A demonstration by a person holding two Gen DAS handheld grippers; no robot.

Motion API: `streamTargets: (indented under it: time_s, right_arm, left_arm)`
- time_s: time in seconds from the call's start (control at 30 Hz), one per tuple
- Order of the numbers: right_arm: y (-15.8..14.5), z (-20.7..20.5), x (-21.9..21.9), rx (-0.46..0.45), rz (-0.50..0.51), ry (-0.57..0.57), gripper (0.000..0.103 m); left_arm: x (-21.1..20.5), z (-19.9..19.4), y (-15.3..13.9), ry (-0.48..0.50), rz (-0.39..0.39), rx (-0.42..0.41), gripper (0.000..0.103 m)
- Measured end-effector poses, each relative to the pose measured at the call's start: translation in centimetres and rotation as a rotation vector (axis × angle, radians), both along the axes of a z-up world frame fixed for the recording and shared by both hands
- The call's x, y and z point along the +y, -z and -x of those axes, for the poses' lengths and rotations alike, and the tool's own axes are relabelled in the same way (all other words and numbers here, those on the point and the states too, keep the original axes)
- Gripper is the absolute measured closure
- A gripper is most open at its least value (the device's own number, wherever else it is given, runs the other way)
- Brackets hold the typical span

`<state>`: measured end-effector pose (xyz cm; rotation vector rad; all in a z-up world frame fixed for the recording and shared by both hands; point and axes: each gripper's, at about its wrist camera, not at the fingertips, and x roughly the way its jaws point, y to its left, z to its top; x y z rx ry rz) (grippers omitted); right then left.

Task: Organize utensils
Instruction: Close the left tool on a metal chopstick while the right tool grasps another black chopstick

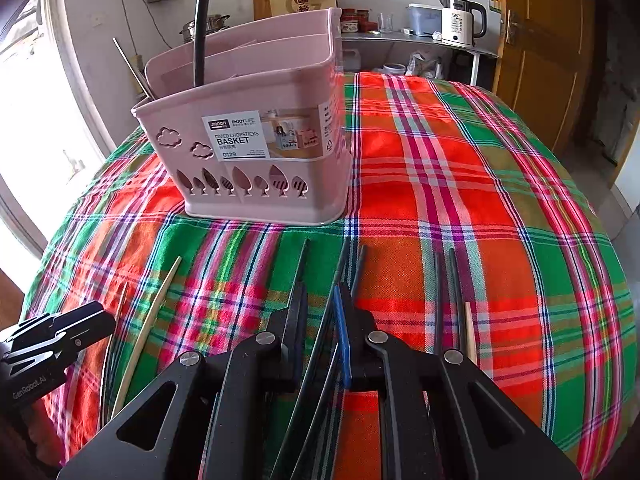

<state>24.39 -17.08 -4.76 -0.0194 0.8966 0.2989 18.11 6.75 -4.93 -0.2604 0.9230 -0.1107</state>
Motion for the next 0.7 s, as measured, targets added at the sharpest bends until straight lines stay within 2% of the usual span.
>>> streamTargets:
  time_s: [0.3, 0.57, 0.63, 0.67, 0.7]
  right_arm:
    - [0.8, -1.3, 0.4, 0.018, 0.017, -0.005, 0.092]
    - [0.9, -2.2, 1.1, 0.03, 0.053, -0.012, 0.092]
    - [0.9, -2.4, 1.2, 0.03, 0.058, -0.017, 0.093]
    - [0.9, -2.4, 1.2, 0.029, 0.058, -0.016, 0.094]
    - [0.9, -2.5, 1.1, 0.03, 0.051, -0.017, 0.095]
  left_arm:
    - [-0.3, -0.2, -0.1, -0.008, -0.019, 0.014, 0.076]
    - [-2.0, -0.6, -0.1, 0.045, -0.13, 0.007, 0.077]
    - [-2.1, -0.7, 0.0, 0.045, -0.147, 0.002, 0.083]
    - [-2.0, -0.8, 0.0, 0.038, -0.156, 0.0, 0.092]
    - [-1.8, -0.8, 0.0, 0.033, -0.156, 0.0, 0.094]
